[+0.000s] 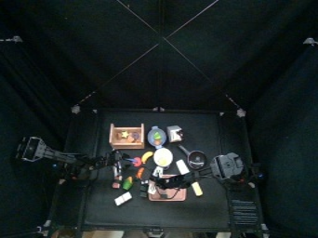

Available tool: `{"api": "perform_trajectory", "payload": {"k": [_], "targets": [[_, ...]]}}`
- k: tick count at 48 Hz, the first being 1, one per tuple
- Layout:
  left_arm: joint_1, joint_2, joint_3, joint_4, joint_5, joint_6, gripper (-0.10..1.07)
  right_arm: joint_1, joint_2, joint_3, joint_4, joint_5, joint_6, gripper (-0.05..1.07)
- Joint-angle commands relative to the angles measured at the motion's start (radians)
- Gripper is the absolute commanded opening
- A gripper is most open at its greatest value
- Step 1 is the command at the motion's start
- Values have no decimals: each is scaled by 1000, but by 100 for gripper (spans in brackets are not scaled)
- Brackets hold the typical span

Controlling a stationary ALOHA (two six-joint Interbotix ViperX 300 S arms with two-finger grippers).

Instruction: Grab sushi piece

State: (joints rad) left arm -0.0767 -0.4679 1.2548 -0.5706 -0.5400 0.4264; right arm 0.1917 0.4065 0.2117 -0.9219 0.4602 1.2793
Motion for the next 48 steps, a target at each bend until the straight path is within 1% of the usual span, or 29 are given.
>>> {"api": "perform_trajectory", "payload": {"k": [1,11,19,23,29,34,40,48], "targets": [[-2,-2,-12,0,-3,2,80,-2,-60,2,2,8,-2,97],[0,-2,-12,0,-3,2,80,6,-156,61,6,12,-2,97],[-2,-2,-11,-2,-3,0,80,66,-241,144,23,5,-2,97],[-3,0,-11,0,-3,0,80,114,-272,193,38,3,-2,97],[-3,-2,-11,0,-3,0,80,181,-291,244,84,-2,0,97],[-2,-2,-12,0,-3,2,80,230,-299,259,124,-2,0,97],[-2,0,-14,0,-3,2,80,249,-298,261,147,-2,-2,97],[-2,-2,-15,0,-3,2,80,249,-288,265,150,2,0,97]]}}
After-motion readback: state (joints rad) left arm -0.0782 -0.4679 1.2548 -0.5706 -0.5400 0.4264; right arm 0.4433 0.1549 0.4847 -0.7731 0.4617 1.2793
